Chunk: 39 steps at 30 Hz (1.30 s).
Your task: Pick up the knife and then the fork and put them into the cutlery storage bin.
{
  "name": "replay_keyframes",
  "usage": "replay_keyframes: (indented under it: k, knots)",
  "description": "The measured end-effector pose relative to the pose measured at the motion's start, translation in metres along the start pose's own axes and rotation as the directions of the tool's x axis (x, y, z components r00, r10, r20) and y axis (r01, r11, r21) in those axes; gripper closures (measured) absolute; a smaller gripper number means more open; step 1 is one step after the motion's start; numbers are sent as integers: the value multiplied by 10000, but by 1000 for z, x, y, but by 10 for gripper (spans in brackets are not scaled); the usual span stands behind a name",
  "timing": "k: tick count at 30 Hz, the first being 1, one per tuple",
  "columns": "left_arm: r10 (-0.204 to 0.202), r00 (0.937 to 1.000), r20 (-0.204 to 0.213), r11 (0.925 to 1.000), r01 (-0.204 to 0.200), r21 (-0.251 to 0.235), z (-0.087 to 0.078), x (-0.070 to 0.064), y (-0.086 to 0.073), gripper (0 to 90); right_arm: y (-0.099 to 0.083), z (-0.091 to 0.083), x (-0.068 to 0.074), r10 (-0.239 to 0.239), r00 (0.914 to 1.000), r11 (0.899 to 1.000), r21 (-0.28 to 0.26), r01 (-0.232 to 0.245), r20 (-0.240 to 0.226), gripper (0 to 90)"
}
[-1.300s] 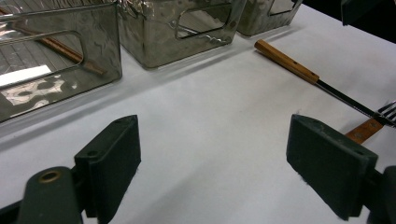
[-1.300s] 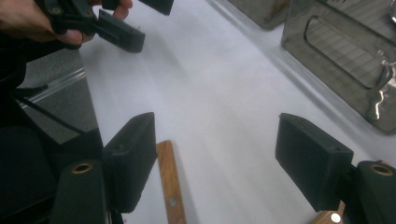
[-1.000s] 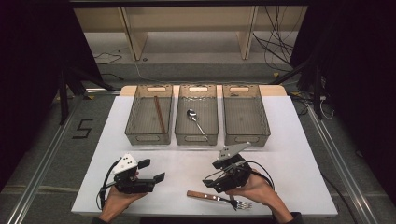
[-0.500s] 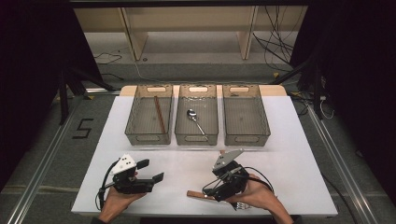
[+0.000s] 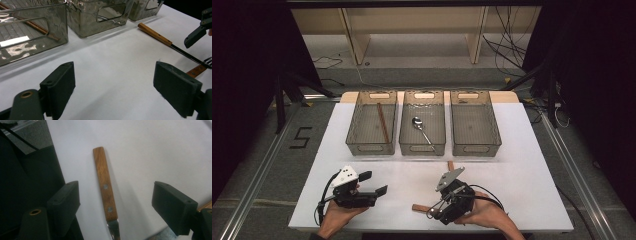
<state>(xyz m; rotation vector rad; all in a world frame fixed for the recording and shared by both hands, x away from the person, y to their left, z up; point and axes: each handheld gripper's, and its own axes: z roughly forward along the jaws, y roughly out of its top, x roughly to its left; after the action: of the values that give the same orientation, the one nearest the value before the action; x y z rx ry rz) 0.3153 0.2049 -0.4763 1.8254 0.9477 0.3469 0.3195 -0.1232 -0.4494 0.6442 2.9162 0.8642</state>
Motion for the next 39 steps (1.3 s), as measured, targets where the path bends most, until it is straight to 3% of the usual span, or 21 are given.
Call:
replay_keyframes:
  k: [9, 15, 27, 36, 39]
  knots:
    - [160, 9999, 44, 9998, -160, 138, 2, -2, -1, 174, -3, 7, 3, -469, 9989, 9979, 443, 465, 94, 324]
    - [123, 9999, 73, 9999, -124, 38, 0, -2, -2, 174, -3, 10, 4, -459, 9988, 9955, 840, 443, 174, 415]
    - [176, 9998, 80, 9998, -177, 76, 0, -2, -3, 175, -7, 17, 5, -801, 9967, 9901, 1170, 779, 142, 526]
    - [202, 9998, 90, 9998, -203, 92, 0, -2, -3, 175, -9, 20, 6, -1224, 9921, 9840, 1336, 1176, 277, 640]
    - [201, 9998, 88, 9998, -202, 91, -1, -2, -3, 175, -9, 19, 7, -1407, 9898, 9801, 1443, 1361, 222, 714]
